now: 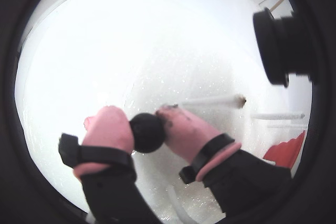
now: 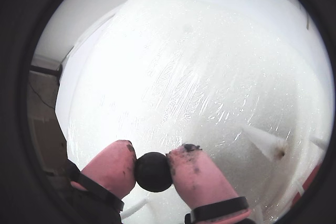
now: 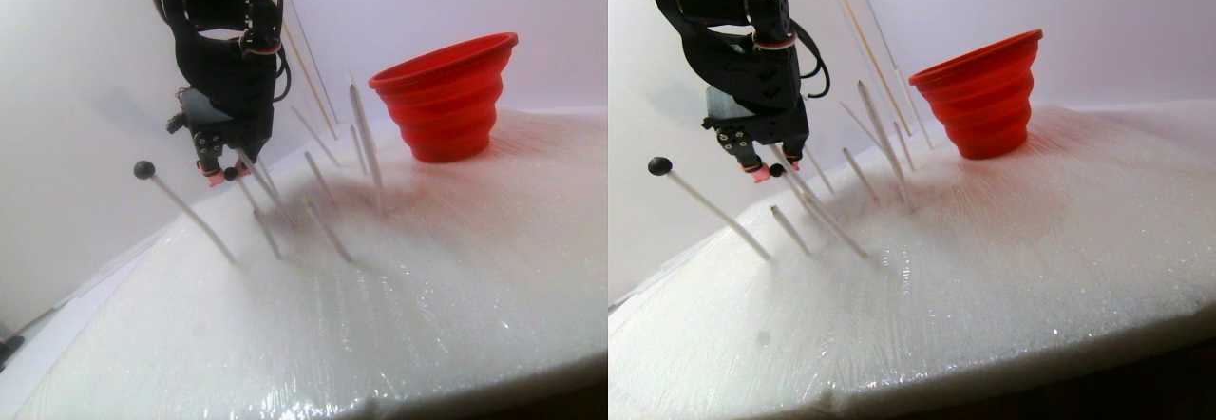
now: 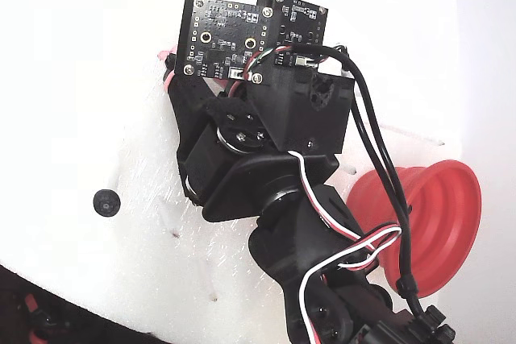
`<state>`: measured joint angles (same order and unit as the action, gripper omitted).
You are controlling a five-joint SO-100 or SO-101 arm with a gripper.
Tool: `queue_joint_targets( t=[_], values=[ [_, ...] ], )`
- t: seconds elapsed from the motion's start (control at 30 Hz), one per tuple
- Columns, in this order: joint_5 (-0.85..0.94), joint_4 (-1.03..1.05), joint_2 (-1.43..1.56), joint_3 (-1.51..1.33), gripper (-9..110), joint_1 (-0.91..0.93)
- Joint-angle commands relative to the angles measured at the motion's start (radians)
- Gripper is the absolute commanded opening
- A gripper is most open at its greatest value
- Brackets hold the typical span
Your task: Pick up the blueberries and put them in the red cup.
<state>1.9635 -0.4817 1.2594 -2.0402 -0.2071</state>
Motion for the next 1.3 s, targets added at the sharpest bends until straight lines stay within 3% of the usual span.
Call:
queue_joint_targets(
  t=[0.0,1.27],
  values=[
    [-0.015,-0.018,0.104,-0.003,11,-0.097],
    [-0.054,0.109,0.402,-0.164,10,-0.057]
  ],
)
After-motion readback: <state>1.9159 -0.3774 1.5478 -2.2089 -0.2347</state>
